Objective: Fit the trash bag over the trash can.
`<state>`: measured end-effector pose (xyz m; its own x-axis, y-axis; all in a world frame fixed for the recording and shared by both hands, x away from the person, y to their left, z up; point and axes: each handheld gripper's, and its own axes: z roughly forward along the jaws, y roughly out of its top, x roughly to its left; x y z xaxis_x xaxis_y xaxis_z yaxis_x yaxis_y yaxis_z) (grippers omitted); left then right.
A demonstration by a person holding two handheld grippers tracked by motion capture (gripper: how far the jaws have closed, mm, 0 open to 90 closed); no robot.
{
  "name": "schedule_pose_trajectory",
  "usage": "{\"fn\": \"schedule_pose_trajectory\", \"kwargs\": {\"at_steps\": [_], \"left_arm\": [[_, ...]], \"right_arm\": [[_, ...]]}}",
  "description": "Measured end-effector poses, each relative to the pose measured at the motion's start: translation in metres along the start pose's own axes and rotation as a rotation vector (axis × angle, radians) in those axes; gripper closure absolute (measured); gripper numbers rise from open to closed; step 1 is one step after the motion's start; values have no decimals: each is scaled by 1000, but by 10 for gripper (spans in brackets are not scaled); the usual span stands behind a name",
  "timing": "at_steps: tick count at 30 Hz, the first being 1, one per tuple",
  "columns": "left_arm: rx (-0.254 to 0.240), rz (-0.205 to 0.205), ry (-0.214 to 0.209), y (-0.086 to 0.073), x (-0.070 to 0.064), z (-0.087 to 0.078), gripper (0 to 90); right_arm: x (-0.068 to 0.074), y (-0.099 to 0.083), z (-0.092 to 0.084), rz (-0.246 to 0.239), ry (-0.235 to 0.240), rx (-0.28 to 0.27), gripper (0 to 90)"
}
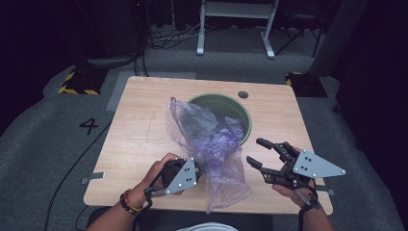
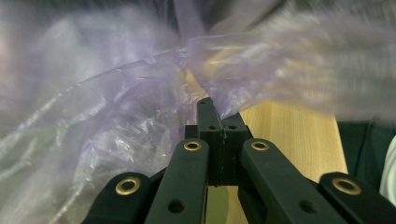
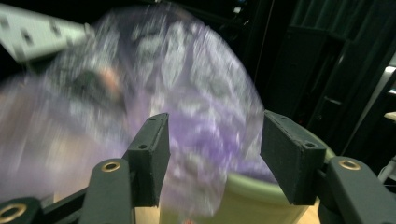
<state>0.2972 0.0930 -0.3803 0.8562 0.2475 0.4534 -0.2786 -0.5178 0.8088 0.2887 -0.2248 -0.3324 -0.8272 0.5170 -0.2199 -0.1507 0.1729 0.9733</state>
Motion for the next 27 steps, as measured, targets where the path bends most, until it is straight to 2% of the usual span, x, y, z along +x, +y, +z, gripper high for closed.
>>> {"fn": "schedule_pose_trajectory", "kwargs": {"at_steps": [4,7,10,13,16,17,20,22,27], "left_arm": [[26,23,24,-1,-1,3,900],[44,38,48,-2,-3,4,900],[51,38,65,-2,-3,5,900],[47,33,78,-2,-2,5,900],[40,23,79,-3,-1,5,900],[38,19,79,-3,-1,5,900],[34,11,81,-5,0,6,900],[29,5,79,-6,0,6,900],[13,-8,61,-8,1,6,900]], "right_arm": [[9,17,1,-11,18,-3,423],[19,24,4,-20,63,7,397],[34,27,8,-32,151,14,368],[50,22,19,-54,234,63,335],[57,12,30,-70,265,131,328],[58,9,34,-81,251,148,347],[60,0,42,-133,211,212,505],[60,-5,45,-146,198,231,631],[54,-16,53,-171,142,262,845]]}}
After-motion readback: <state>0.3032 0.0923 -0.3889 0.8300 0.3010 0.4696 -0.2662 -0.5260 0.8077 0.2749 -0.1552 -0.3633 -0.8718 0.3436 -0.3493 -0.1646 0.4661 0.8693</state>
